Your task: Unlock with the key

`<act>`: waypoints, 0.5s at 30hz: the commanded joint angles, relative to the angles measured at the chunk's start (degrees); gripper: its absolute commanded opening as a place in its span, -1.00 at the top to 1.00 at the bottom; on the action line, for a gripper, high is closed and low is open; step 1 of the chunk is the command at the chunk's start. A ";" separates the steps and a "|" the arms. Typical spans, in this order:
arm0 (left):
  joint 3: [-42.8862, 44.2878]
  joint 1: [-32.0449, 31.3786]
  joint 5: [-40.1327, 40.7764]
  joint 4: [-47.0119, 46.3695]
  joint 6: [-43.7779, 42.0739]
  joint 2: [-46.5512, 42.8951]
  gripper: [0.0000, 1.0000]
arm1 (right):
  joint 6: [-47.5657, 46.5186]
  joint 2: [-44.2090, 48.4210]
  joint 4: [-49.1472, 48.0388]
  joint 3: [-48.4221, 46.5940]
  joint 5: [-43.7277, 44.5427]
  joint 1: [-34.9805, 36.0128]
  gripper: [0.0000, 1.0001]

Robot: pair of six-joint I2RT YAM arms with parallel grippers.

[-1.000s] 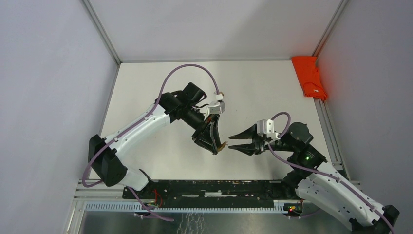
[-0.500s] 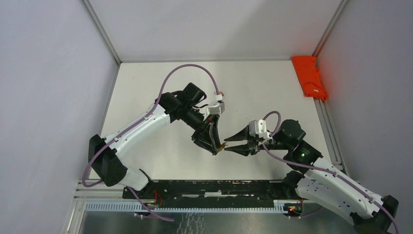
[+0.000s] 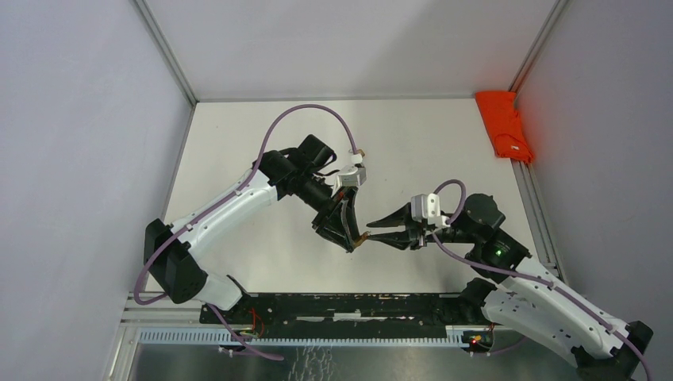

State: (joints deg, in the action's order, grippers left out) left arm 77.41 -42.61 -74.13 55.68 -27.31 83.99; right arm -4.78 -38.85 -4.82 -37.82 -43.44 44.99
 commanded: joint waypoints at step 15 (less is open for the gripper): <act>1.82 0.15 -3.79 0.79 -2.75 -0.98 0.76 | -0.61 -2.63 0.75 -1.60 0.05 0.36 0.73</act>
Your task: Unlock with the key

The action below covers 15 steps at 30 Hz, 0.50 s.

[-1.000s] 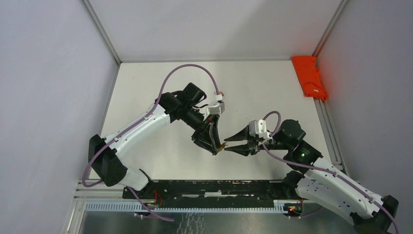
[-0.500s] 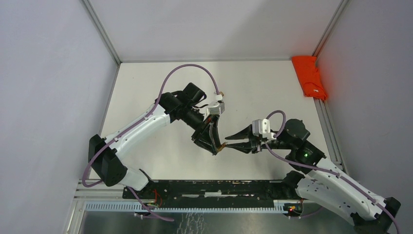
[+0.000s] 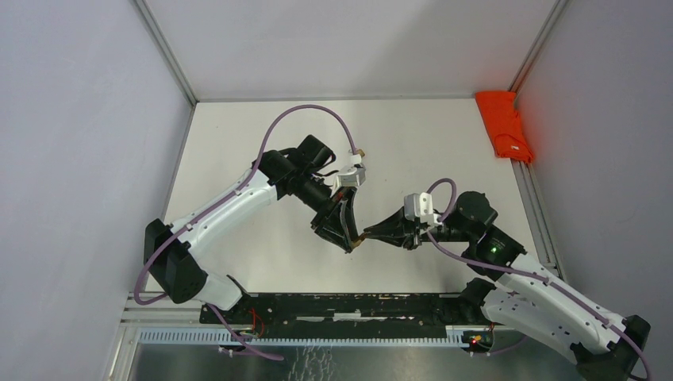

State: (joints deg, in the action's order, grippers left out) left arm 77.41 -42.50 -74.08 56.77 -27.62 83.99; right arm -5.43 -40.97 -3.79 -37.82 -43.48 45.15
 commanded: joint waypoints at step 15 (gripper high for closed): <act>3.26 0.05 -2.27 -0.18 -2.27 -0.27 0.76 | 3.59 -4.23 0.89 -3.62 -6.04 2.40 1.00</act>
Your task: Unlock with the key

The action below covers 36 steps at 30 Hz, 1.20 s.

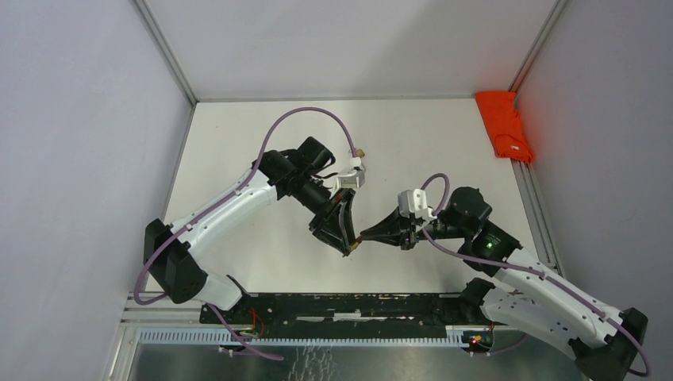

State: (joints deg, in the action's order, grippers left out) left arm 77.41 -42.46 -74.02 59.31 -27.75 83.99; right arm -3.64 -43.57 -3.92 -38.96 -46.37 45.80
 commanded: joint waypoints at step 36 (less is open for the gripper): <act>-10.31 1.57 46.51 -35.63 26.72 1.62 0.85 | 10.35 -13.30 19.12 -5.50 20.76 2.02 1.00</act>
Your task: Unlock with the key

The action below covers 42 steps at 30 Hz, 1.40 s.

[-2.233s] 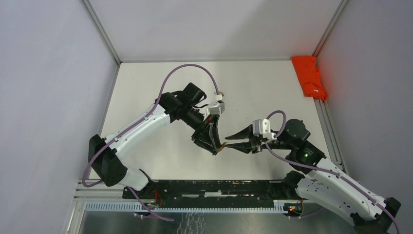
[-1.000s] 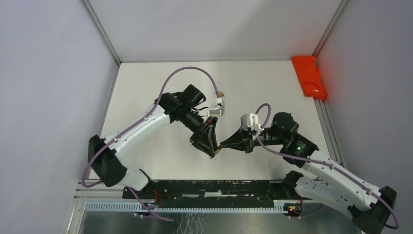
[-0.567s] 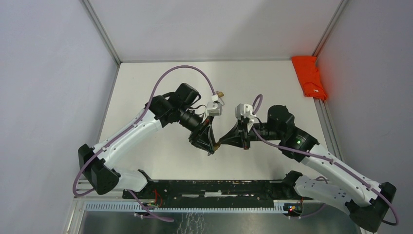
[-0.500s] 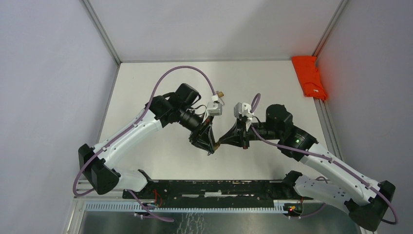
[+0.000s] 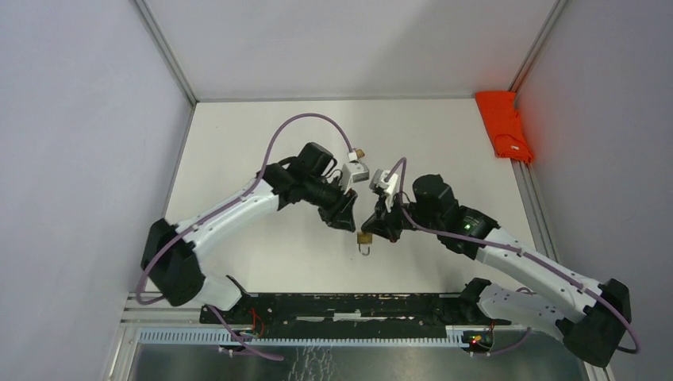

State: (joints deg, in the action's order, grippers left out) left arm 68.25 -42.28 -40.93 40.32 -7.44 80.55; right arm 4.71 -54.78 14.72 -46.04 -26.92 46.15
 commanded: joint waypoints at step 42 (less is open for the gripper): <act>-2.89 -6.19 45.01 -28.32 20.18 12.53 0.88 | 3.32 -29.74 -7.72 0.10 19.81 -10.49 -0.14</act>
State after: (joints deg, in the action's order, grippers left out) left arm 66.67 -48.75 1.48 14.41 9.67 96.20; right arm 8.73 -88.09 5.52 -41.91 -9.15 35.86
